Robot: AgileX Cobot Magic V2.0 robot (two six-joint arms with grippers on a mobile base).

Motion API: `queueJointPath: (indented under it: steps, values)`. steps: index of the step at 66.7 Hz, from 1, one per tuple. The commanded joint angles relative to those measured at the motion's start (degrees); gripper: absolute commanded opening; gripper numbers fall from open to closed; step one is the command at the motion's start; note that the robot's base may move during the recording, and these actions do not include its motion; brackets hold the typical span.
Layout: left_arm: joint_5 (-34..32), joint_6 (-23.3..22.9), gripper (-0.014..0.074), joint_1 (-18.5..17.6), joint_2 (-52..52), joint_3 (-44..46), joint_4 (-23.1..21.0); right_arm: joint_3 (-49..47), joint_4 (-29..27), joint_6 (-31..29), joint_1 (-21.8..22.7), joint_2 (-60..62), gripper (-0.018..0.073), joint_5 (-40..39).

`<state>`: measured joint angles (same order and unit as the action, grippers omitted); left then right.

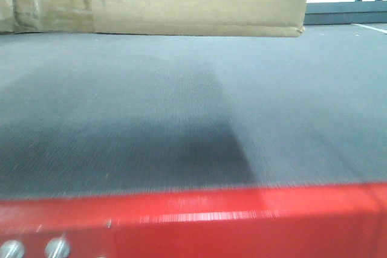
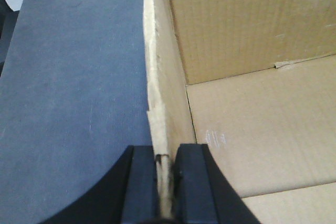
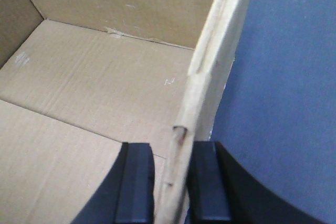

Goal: Grab carton from right shelf to conveyor
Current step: 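Lower the carton onto the grey conveyor belt with both grippers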

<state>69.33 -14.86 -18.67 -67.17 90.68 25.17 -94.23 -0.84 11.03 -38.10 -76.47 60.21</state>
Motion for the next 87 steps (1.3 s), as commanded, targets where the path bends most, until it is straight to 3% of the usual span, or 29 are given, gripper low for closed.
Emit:
queueJointPath:
  steps: [1,75,87]
  values:
    - [-0.29,0.68,-0.0016,0.72,0.54,0.19,9.00,-0.38,1.52,-2.13,0.14,1.55,-0.0070,0.57]
    - [-0.29,0.68,-0.0016,0.72,0.54,0.19,8.79,-0.38,1.52,-2.13,0.14,1.55,-0.0070,0.57]
    - [-1.29,0.68,-0.0016,0.72,0.54,0.19,8.80,-0.38,1.54,-2.13,0.14,1.55,-0.0070,-2.52]
